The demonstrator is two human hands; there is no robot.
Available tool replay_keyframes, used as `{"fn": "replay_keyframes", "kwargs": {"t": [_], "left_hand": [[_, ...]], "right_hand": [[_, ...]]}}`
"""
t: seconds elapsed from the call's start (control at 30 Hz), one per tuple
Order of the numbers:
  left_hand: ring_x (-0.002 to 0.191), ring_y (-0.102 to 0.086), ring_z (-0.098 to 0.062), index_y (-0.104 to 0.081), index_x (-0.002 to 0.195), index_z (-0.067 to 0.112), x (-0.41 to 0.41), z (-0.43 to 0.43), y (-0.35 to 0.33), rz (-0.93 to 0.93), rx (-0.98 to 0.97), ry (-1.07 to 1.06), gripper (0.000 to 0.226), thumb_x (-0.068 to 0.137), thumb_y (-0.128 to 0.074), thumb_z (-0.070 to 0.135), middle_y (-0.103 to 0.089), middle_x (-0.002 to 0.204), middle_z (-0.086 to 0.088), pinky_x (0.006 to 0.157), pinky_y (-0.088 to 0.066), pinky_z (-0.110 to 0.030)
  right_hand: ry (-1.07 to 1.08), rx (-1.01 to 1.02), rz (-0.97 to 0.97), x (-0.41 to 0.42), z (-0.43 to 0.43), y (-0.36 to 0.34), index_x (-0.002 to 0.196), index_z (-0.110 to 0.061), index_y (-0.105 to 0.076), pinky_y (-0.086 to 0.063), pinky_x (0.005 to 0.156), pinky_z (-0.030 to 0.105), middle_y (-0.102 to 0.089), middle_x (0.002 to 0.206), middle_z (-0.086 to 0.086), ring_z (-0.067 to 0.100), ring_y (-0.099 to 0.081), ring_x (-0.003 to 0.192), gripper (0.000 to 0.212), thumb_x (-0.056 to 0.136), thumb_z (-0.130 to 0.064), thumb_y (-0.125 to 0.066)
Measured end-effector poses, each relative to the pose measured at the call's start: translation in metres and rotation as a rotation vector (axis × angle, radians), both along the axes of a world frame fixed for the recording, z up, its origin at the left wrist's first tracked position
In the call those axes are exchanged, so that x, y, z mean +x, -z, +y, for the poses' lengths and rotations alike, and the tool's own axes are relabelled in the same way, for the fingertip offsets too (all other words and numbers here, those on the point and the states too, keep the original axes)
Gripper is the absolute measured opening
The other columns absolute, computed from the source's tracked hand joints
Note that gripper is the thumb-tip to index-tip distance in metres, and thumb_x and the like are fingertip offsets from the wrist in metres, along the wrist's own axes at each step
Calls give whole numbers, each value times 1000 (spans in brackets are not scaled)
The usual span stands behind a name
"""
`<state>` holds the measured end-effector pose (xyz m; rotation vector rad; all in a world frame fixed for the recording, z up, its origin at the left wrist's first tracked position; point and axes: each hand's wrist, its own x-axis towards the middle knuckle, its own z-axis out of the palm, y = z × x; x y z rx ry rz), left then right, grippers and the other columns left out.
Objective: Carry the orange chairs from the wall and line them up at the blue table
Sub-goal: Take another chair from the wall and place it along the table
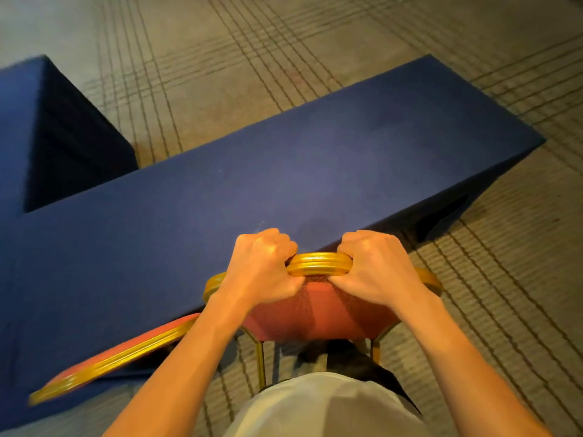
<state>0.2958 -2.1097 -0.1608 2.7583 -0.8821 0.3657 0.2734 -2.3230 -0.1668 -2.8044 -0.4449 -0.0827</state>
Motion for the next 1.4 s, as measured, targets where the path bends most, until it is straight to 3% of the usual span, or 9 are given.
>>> {"fn": "replay_keyframes", "kwargs": {"t": [0.17,0.43,0.6,0.7,0.83,1.0,1.2,1.3,1.4], "left_hand": [[52,-23,-16,-26,54,24,17,-3,4,27,44,-106,28,61,-50,35,-21,54,9,53,-5,-21],[52,-25,-15,-27,53,24,23,8,10,67,47,-271,28,60,-51,36,-31,49,6,52,-4,-20],[47,-35,-21,-30,52,22,25,26,32,125,81,-330,38,54,-66,30,-37,48,1,51,-6,-22],[47,-35,-22,-29,52,21,28,38,40,126,68,-373,40,53,-67,30,-37,48,1,52,-4,-22],[48,-32,-20,-26,55,23,40,48,40,103,61,-377,41,54,-66,32,-39,48,2,54,-2,-20],[53,-25,-15,-27,57,24,48,60,39,89,56,-396,36,60,-61,35,-39,49,4,53,-2,-20],[56,-26,-15,-26,59,24,39,65,62,112,28,-458,40,59,-66,28,-41,52,4,52,-2,-21],[55,-32,-16,-29,60,26,40,61,68,143,-6,-509,35,60,-64,31,-43,55,5,49,-12,-23],[61,-41,-17,-38,61,24,38,52,78,233,-159,-616,26,64,-63,33,-42,64,8,52,-24,-29]], "right_hand": [[-124,18,0,41,-4,11,52,-25,-37,-26,51,30,-45,58,-5,21,-46,55,44,74,-50,-65],[-271,-1,39,77,9,11,53,-27,-40,-27,51,29,-44,59,-7,18,-44,55,44,78,-50,-67],[-361,-66,53,95,29,21,51,-23,-43,-20,48,29,-44,58,-5,20,-42,54,42,76,-48,-66],[-406,-72,61,107,42,27,51,-22,-44,-16,46,28,-45,58,-4,20,-41,53,41,76,-52,-57],[-429,-71,64,122,55,28,53,-23,-49,-22,49,29,-46,60,-4,19,-42,55,45,77,-60,-41],[-463,-125,64,138,67,26,58,-26,-46,-24,52,30,-44,64,-7,18,-42,60,40,82,-55,-60],[-436,-181,159,134,80,37,68,-28,-53,-29,54,30,-48,73,-8,15,-46,69,28,87,-47,-60],[-432,-179,180,134,80,40,68,-27,-54,-28,54,30,-49,74,-8,15,-46,70,27,86,-46,-60],[-426,-182,225,132,71,44,65,-27,-49,-28,54,31,-51,75,-6,16,-47,71,31,87,-47,-58]]}}
